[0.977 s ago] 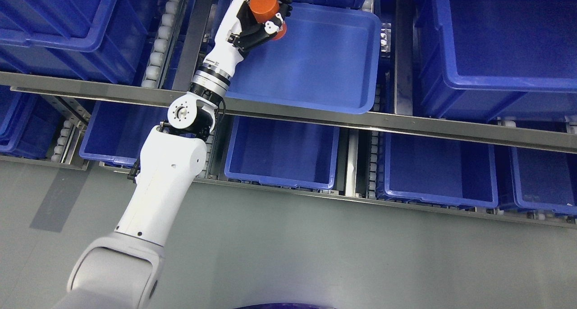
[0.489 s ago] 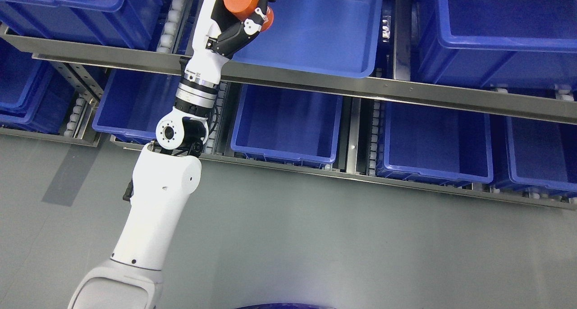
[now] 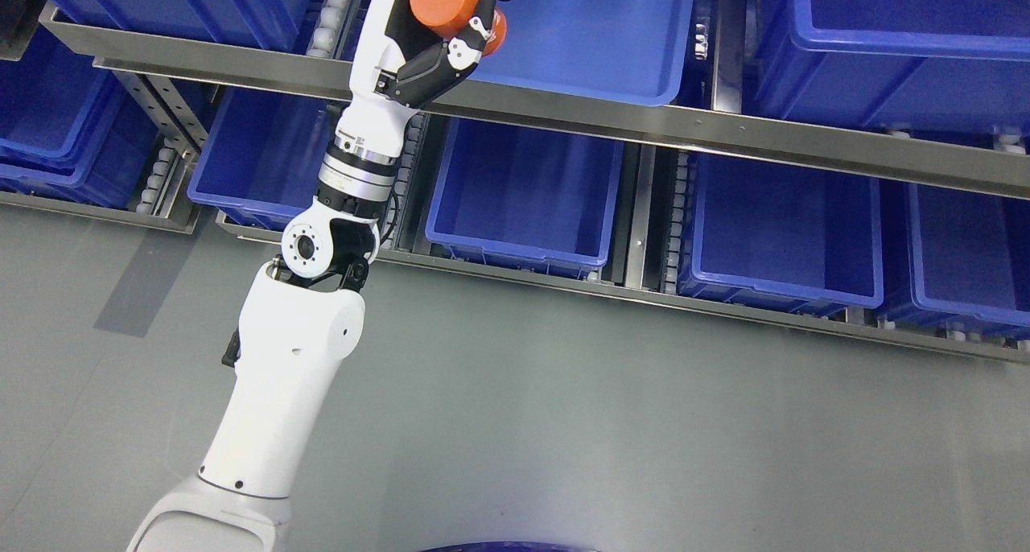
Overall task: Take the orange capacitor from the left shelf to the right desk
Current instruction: 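Lift the orange capacitor up out of the blue bin with the left hand, then carry the held capacitor toward the steel table while the robot turns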
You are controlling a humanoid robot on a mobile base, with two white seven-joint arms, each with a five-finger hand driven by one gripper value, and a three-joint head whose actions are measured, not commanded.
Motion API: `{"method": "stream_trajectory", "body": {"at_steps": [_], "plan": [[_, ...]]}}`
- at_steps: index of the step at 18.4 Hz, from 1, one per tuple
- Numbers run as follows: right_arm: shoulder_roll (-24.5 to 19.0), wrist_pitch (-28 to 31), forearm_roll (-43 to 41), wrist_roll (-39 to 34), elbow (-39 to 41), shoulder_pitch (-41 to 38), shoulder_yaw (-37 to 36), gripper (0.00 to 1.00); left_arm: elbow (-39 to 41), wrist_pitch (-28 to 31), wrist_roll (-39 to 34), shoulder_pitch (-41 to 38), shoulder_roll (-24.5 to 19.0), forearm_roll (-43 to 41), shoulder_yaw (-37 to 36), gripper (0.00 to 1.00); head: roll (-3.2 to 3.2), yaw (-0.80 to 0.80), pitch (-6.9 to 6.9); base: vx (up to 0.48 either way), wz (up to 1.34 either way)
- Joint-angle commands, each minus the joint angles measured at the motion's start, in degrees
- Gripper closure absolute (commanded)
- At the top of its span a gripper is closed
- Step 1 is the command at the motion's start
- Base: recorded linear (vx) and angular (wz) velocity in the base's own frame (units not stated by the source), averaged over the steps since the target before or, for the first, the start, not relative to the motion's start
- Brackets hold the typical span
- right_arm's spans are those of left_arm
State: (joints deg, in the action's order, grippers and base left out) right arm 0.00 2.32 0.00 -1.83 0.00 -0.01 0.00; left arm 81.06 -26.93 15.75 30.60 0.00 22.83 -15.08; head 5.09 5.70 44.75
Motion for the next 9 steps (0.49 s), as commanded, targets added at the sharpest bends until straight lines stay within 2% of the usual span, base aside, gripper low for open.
{"method": "stream_trajectory", "body": {"at_steps": [1,6,9], "plan": [[1.0,0.0,0.3,0.0,1.9,0.1,-0.6,0.0,3.9,0.2,0.0,0.1,-1.0,-0.2,-4.2,0.98,0.0,0.0,0.0,-0.003,-0.11],[1.0,0.0,0.3,0.0,1.9,0.1,-0.6,0.0,5.0,0.2,0.0,0.2,-1.0,-0.2,-6.6,0.98,0.0,0.0,0.0,0.047,-0.2],[1.0,0.0,0.3,0.0,1.9,0.1,-0.6,0.0,6.5,0.2,0.0,0.1,-1.0,-0.2,-10.8,0.98,0.0,0.0,0.0,0.085,-0.36]]}}
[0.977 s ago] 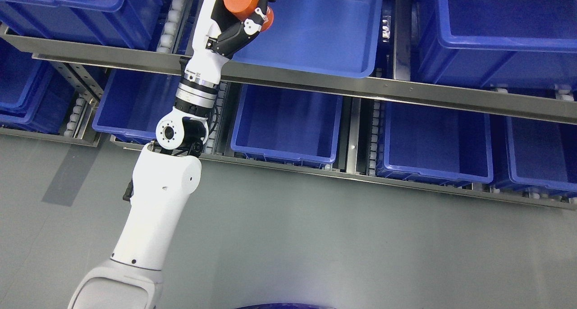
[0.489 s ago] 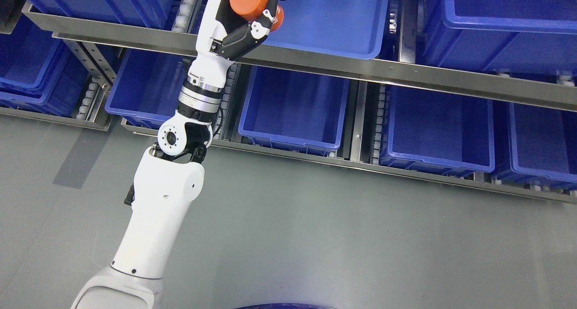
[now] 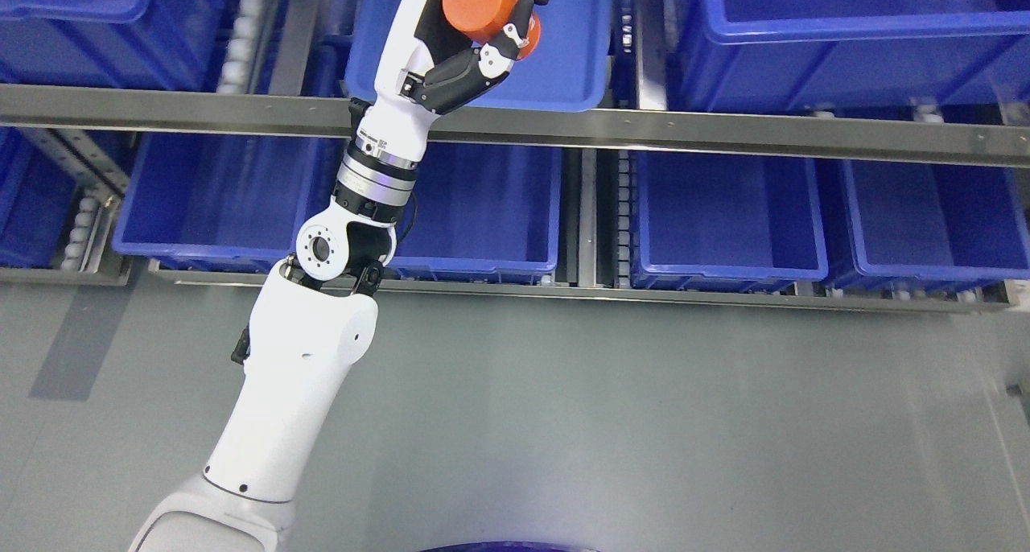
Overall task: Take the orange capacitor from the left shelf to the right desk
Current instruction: 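Carry the held capacitor toward the steel table while the robot turns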
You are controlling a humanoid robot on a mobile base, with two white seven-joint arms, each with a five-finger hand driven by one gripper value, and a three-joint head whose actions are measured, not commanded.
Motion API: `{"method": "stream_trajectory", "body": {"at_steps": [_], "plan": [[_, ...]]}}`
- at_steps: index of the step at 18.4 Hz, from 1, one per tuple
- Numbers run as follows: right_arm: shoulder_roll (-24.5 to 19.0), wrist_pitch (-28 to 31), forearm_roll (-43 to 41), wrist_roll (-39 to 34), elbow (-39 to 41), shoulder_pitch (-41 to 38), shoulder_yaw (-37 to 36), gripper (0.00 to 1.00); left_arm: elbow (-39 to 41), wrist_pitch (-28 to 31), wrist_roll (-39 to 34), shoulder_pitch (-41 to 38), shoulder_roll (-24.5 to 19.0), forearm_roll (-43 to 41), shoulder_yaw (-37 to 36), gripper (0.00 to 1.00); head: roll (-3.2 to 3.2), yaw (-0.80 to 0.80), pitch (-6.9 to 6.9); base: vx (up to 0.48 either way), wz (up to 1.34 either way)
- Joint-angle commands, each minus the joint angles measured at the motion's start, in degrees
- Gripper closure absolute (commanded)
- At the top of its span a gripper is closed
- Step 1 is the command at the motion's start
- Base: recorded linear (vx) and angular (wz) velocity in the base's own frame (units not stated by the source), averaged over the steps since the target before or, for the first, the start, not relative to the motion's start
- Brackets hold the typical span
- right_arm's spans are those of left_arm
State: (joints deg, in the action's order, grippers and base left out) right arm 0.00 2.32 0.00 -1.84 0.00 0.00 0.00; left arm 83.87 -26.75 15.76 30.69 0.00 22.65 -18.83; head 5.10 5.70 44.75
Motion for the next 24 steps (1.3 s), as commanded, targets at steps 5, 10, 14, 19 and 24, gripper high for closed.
{"method": "stream_trajectory", "body": {"at_steps": [5,10,14,19,24], "plan": [[1.0,0.0,0.3,0.0,1.9,0.1,-0.6,0.0,4.1,0.1,-0.2,0.7,-1.0,0.0,-16.9,0.98,0.0,0.0,0.0,0.096,-0.67],[1.0,0.0,0.3,0.0,1.9,0.1,-0.6,0.0,3.9,0.3,-0.2,1.8,-1.0,0.1,-18.0,0.98,0.0,0.0,0.0,0.113,-0.8],[1.0,0.0,0.3,0.0,1.9,0.1,-0.6,0.0,3.8,1.5,-0.6,2.2,-1.0,0.1,-17.6,0.98,0.0,0.0,0.0,0.15,-0.92],[1.0,0.0,0.3,0.0,1.9,0.1,-0.6,0.0,2.7,2.7,-1.3,5.6,-1.0,-0.1,-17.6,0.98,0.0,0.0,0.02,0.178,-0.91],[1.0,0.0,0.3,0.0,1.9,0.1,-0.6,0.0,0.1,6.8,-2.1,8.8,-1.0,-0.2,-15.7,0.97,0.0,0.0,0.01,0.235,-0.85]]}}
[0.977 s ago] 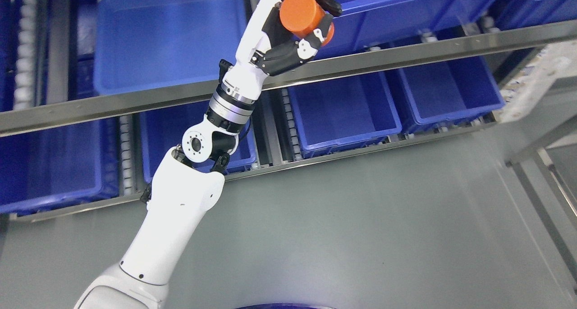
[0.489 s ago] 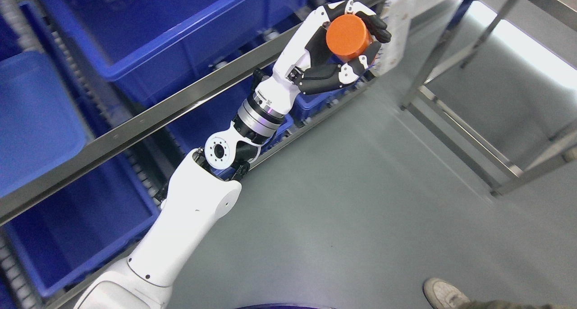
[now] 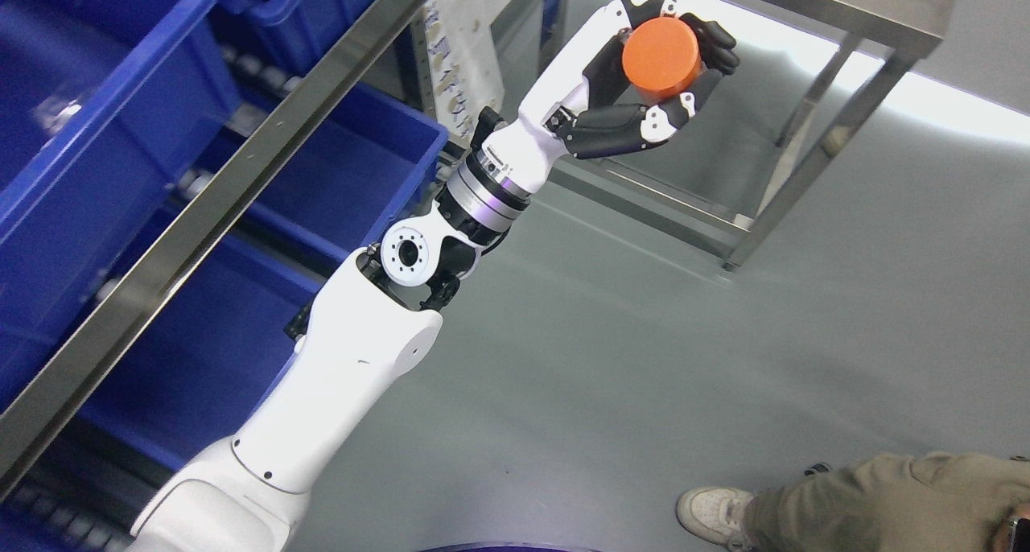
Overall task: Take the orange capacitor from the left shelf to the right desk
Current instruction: 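Carry the held capacitor toward the steel table while the robot turns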
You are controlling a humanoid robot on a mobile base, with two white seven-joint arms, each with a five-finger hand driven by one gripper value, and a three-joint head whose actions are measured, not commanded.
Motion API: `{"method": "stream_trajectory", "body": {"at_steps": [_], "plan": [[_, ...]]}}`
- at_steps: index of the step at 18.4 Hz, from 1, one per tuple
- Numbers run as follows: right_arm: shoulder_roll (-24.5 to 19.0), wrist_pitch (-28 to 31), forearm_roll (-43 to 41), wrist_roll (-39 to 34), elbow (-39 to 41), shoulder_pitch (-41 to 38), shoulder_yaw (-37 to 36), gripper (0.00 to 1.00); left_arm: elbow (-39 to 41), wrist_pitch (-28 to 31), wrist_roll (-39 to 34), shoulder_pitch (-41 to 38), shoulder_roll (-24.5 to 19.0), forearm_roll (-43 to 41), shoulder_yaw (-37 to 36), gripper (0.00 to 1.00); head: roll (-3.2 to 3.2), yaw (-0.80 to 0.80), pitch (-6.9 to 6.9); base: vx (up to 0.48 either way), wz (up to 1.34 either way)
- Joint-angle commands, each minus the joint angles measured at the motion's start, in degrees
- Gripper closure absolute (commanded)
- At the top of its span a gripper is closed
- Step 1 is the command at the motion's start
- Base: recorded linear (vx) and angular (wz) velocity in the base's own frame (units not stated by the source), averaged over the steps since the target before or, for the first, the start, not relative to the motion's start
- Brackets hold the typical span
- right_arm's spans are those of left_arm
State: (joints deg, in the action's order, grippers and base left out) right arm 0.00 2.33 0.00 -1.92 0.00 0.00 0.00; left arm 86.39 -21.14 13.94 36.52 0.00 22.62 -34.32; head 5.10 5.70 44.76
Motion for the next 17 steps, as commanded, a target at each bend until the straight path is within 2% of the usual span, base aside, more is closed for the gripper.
{"method": "stream_trajectory", "body": {"at_steps": [1,7,13,17], "plan": [[1.0,0.0,0.2,0.1,1.9,0.1,-0.6,0.0,-2.5,1.3,-0.3,2.9,-1.0,-0.2,-0.1,0.97,0.0,0.0,0.0,0.27,-0.72],[1.0,0.0,0.3,0.1,1.9,0.1,-0.6,0.0,-6.1,1.3,-1.4,3.5,-1.0,-0.4,3.8,0.97,0.0,0.0,0.0,0.296,-0.54],[1.0,0.0,0.3,0.1,1.9,0.1,-0.6,0.0,-22.2,1.5,-4.5,12.1,-1.0,-5.4,8.6,0.96,0.0,0.0,0.0,0.323,-0.35],[1.0,0.0,0.3,0.1,1.9,0.1,-0.6,0.0,-31.0,2.9,-7.0,16.6,-1.0,-7.3,8.7,0.95,0.0,0.0,0.0,0.351,-0.18]]}}
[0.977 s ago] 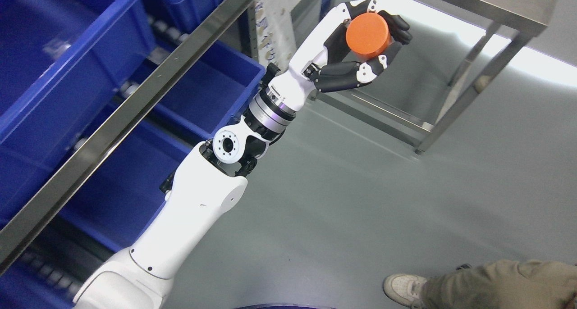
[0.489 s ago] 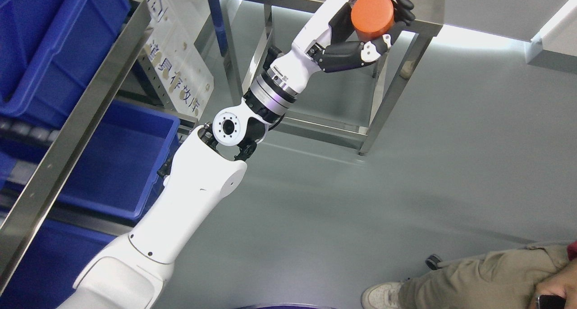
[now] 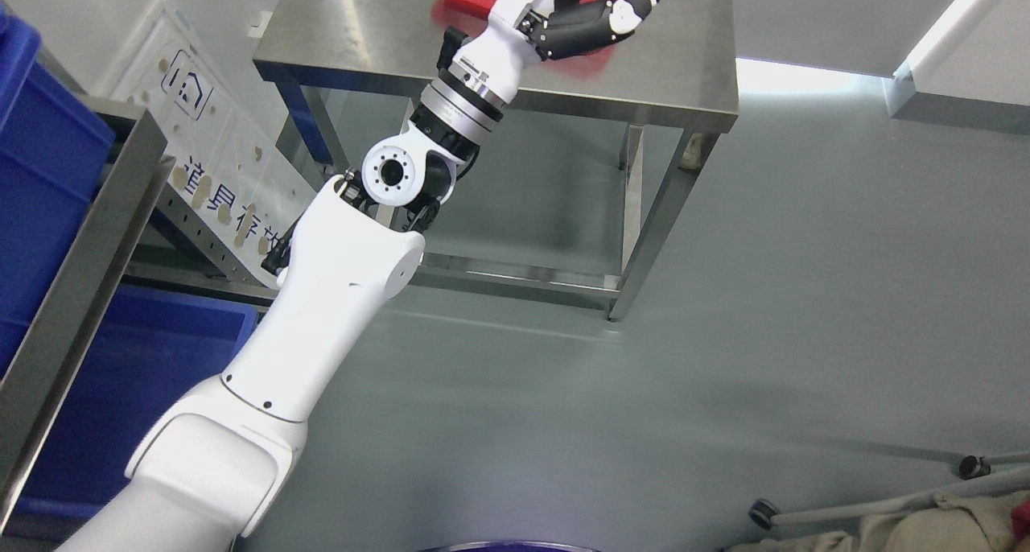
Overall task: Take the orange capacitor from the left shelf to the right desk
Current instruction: 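Carry the held capacitor toward the steel table while the robot turns, then lower the capacitor onto the red tray and open the left hand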
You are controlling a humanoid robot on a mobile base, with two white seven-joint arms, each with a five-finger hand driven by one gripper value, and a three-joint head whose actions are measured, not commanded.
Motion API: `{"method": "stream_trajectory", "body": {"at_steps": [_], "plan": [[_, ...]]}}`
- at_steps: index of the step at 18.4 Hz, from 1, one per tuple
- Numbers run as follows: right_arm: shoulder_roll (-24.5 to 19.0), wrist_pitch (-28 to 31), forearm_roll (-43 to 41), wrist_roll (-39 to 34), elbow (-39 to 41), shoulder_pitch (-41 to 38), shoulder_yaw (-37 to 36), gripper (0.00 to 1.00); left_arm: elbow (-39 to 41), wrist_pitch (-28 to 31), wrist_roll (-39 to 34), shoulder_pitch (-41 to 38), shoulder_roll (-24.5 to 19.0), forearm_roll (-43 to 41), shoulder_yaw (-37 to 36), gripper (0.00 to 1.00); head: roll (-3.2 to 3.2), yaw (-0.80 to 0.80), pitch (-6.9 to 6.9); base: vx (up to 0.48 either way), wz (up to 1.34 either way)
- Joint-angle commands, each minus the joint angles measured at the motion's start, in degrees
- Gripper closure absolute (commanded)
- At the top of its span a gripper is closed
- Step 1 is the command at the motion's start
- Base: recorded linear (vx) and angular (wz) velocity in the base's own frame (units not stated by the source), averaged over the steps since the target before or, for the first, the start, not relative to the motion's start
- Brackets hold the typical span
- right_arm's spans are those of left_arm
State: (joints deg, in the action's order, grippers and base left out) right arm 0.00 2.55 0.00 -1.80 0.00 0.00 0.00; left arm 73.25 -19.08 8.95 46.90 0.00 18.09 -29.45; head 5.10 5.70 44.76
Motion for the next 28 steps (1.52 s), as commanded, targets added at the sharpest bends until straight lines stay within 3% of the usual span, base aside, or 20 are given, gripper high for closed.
{"method": "stream_trajectory", "body": {"at_steps": [1,8,11,17,20,25,28], "plan": [[1.0,-0.3,0.3,0.0,1.9,0.1,-0.6,0.0,-19.7,0.8,-3.0,7.1,-1.0,-3.0,3.9,0.94,0.0,0.0,0.0,0.301,-0.06],[1.0,-0.3,0.3,0.0,1.9,0.1,-0.6,0.0,-27.4,1.8,-5.3,8.6,-1.0,-5.9,2.8,0.93,0.0,0.0,0.0,0.299,-0.01],[1.0,-0.3,0.3,0.0,1.9,0.1,-0.6,0.0,-28.2,5.3,-5.3,8.5,-1.0,-7.0,-0.1,0.88,0.0,0.0,0.0,0.26,0.0],[1.0,-0.3,0.3,0.0,1.9,0.1,-0.6,0.0,-31.2,6.3,-7.1,8.3,-1.0,-7.2,-5.5,0.86,0.0,0.0,0.0,0.206,-0.02],[1.0,-0.3,0.3,0.0,1.9,0.1,-0.6,0.0,-31.9,7.4,-7.1,8.2,-1.0,-7.1,-6.0,0.8,0.0,0.0,0.0,0.138,-0.04],[1.0,-0.3,0.3,0.0,1.9,0.1,-0.6,0.0,-32.3,7.9,-7.1,8.1,-1.0,-7.1,-5.7,0.55,0.0,0.0,0.0,0.075,-0.02],[1.0,-0.3,0.3,0.0,1.9,0.1,-0.6,0.0,-32.0,8.4,-6.9,8.1,-1.0,-6.7,-3.8,0.46,0.0,0.0,0.0,0.03,-0.01]]}}
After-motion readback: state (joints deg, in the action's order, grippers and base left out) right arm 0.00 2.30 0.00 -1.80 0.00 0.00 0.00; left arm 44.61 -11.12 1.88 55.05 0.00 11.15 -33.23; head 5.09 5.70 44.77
